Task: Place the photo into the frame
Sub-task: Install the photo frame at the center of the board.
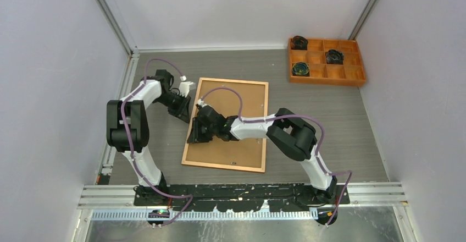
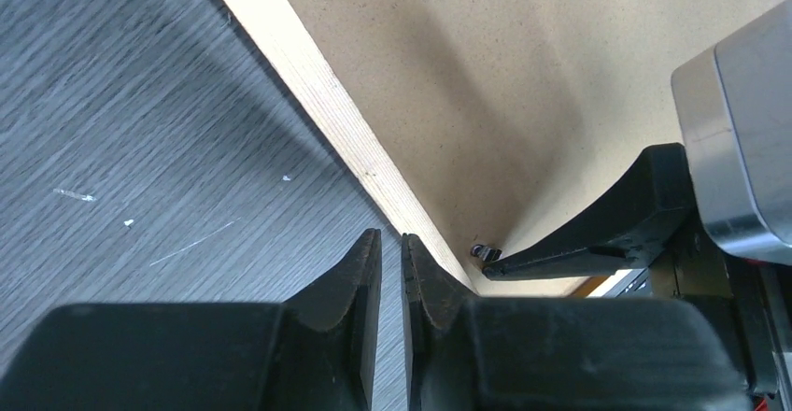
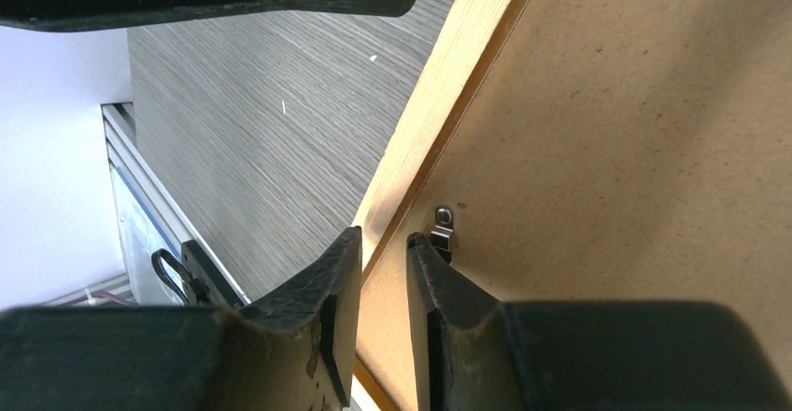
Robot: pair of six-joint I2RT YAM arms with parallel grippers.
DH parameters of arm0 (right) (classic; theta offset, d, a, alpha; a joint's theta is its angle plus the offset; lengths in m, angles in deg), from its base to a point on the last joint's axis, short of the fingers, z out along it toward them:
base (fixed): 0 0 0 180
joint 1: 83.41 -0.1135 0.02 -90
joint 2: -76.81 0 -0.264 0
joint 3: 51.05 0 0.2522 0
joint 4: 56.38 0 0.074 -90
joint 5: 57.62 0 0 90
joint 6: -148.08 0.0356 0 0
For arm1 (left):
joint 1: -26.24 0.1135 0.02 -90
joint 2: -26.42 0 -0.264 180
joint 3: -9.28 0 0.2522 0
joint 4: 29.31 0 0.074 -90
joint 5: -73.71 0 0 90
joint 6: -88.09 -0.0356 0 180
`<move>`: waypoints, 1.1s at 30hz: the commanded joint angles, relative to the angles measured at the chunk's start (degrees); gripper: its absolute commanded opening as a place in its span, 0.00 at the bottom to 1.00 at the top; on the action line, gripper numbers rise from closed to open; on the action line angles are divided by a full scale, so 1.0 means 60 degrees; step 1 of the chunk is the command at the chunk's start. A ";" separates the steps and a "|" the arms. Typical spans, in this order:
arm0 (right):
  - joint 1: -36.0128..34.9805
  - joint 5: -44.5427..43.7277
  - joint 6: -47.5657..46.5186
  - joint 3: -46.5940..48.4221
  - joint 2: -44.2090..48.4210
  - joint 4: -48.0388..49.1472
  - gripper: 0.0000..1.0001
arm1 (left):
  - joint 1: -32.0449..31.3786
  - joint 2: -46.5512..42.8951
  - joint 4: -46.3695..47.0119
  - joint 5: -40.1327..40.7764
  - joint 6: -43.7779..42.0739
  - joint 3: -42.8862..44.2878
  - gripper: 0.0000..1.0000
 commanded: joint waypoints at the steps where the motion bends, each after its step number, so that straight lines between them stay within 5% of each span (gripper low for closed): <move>1: 0.0120 0.0161 -0.0065 0.0203 0.0050 0.0204 0.28 | 0.0001 -0.0093 -0.0061 -0.0045 -0.0131 0.0007 0.15; 9: 0.0113 0.0156 0.0034 -0.0721 0.1198 0.0766 0.29 | 0.0001 -0.0158 -0.0142 0.0002 -0.0201 -0.0008 0.14; 33: 0.0467 -0.0043 0.0130 -0.0802 0.0542 0.0877 0.29 | 0.0001 -0.0144 -0.0085 0.0003 -0.0232 -0.0093 0.07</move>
